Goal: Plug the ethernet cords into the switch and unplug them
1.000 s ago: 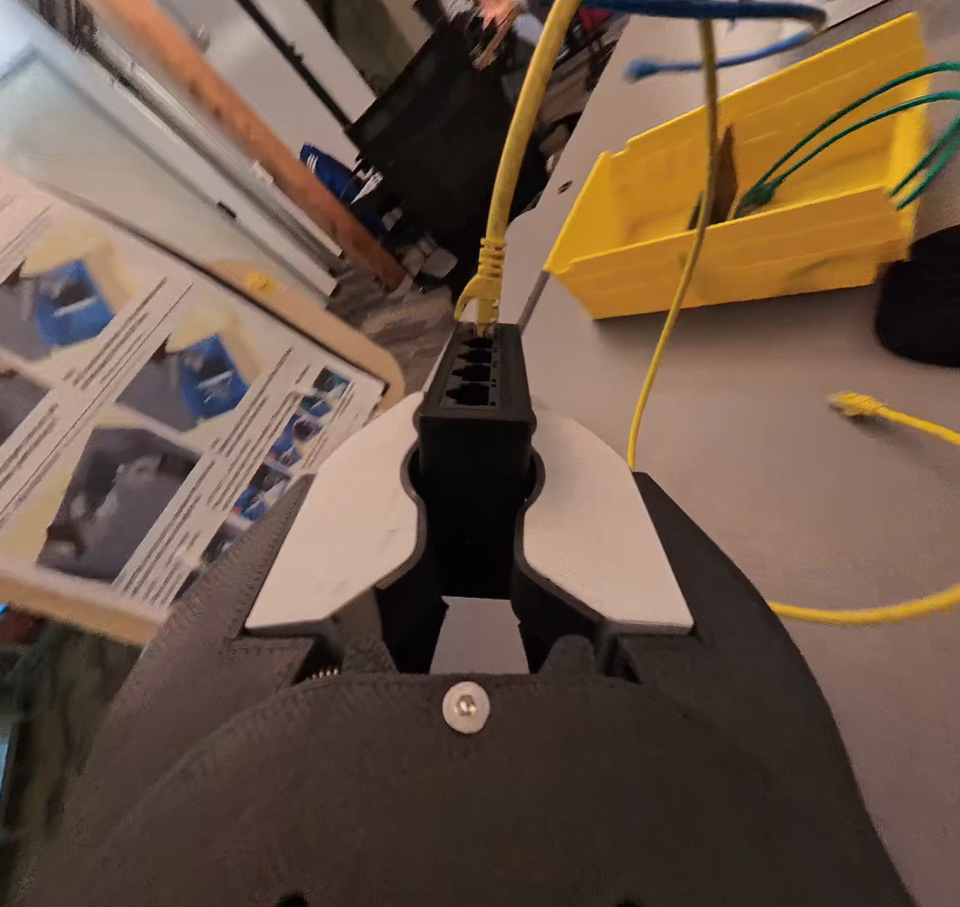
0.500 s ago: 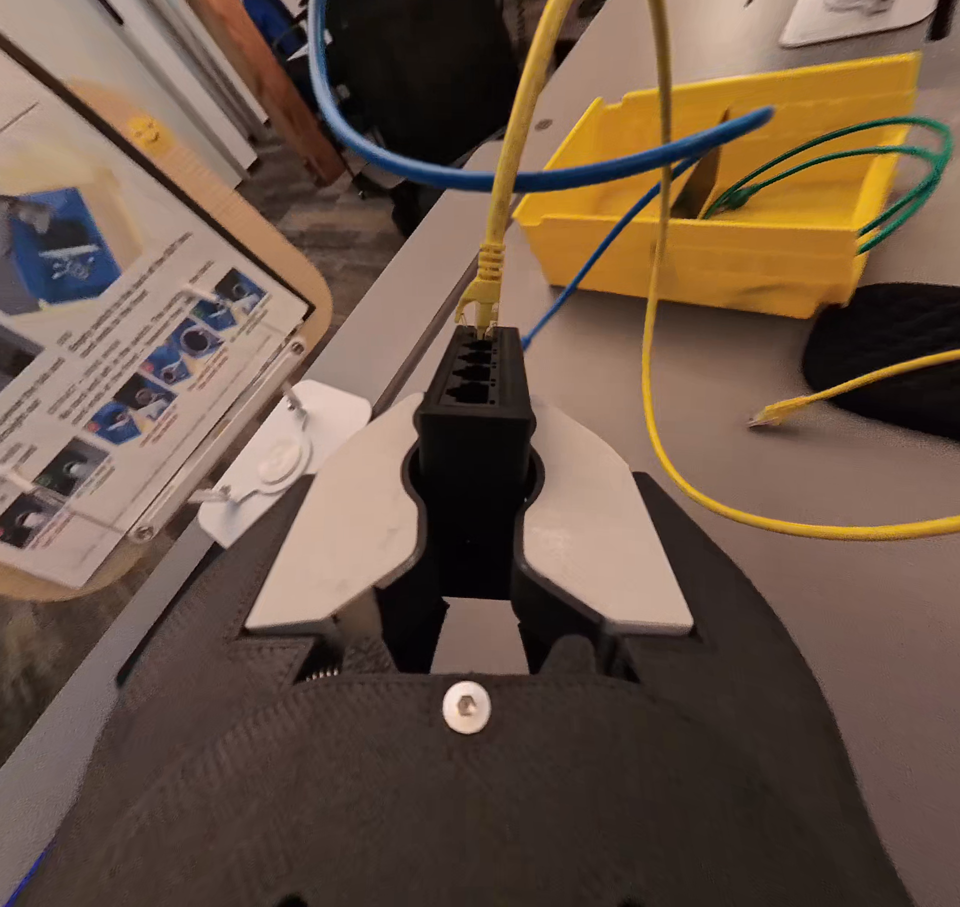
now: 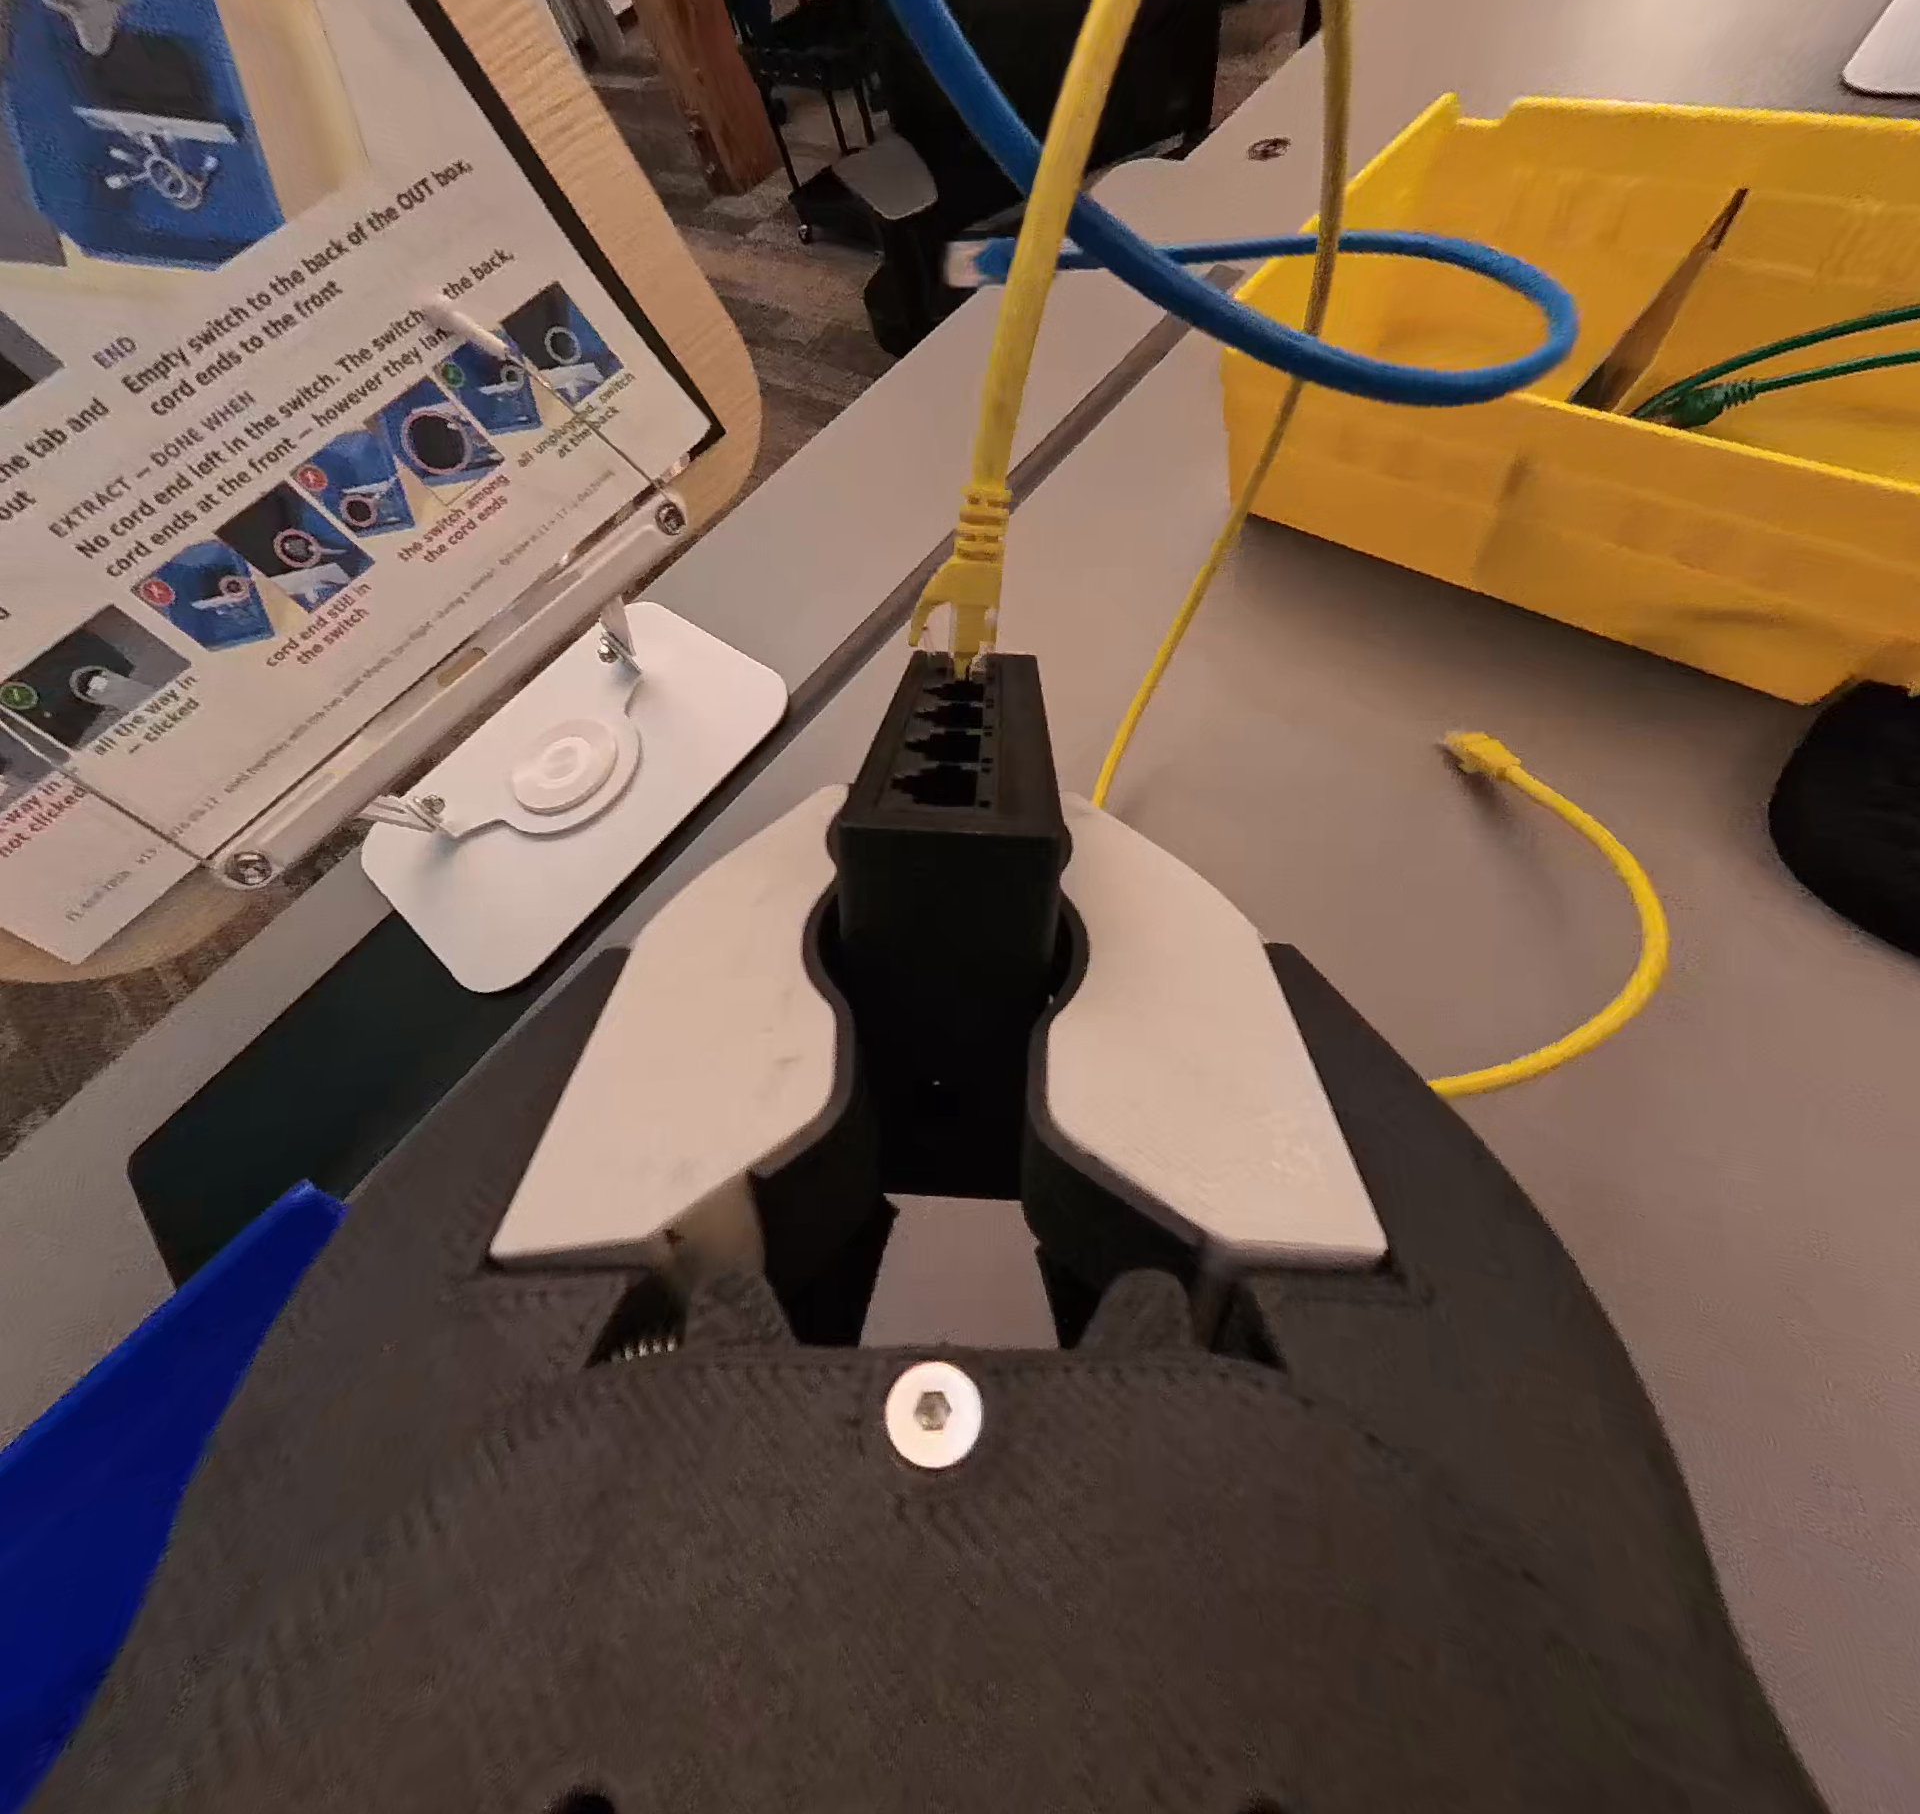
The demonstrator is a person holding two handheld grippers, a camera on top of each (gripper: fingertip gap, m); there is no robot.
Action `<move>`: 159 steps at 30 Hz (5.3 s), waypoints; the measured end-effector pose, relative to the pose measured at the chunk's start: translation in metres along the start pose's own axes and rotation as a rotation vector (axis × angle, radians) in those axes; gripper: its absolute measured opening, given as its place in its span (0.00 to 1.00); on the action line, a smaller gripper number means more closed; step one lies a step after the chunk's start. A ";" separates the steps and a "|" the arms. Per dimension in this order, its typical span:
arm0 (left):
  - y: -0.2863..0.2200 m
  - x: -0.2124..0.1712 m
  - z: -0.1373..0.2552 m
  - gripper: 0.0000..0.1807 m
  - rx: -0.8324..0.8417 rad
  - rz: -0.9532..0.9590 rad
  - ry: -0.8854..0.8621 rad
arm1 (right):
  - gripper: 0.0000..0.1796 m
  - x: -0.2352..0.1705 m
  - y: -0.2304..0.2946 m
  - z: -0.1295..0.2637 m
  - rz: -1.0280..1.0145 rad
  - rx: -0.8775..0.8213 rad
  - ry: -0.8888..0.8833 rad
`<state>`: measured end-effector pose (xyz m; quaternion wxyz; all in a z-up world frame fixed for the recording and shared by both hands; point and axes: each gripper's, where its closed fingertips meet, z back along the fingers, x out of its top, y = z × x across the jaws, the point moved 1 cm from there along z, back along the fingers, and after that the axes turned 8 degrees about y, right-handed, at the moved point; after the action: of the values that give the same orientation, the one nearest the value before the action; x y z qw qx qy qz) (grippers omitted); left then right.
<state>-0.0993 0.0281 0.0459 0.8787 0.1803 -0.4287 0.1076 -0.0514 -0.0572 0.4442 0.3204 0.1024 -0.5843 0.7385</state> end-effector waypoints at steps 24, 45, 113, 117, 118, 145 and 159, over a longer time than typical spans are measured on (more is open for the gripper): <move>-0.037 0.015 -0.003 0.16 -0.046 -0.078 -0.070 | 0.08 0.048 0.020 -0.012 -0.174 0.116 -0.027; -0.013 0.018 0.011 0.16 0.042 -0.070 -0.097 | 0.08 0.025 -0.008 -0.045 -0.378 0.112 0.034; -0.070 0.055 0.043 0.16 -0.313 -0.060 -0.425 | 0.08 0.166 0.106 -0.007 -0.485 0.553 -0.294; -0.079 0.057 0.051 0.16 -0.417 -0.066 -0.454 | 0.08 0.150 0.092 -0.011 -0.462 0.502 -0.246; -0.082 0.058 0.055 0.16 -0.446 -0.075 -0.458 | 0.08 0.145 0.089 -0.012 -0.458 0.491 -0.231; -0.071 0.069 0.085 0.16 -0.342 -0.086 -0.545 | 0.08 0.118 0.038 -0.027 -0.580 0.380 -0.161; -0.110 0.059 0.054 0.16 -0.550 -0.052 -0.431 | 0.08 0.120 0.024 -0.033 -0.611 0.364 -0.197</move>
<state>-0.0640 -0.0923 0.0981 0.7861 -0.0336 -0.6126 -0.0747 -0.1509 0.0133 0.4779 0.4452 0.3980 -0.4139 0.6871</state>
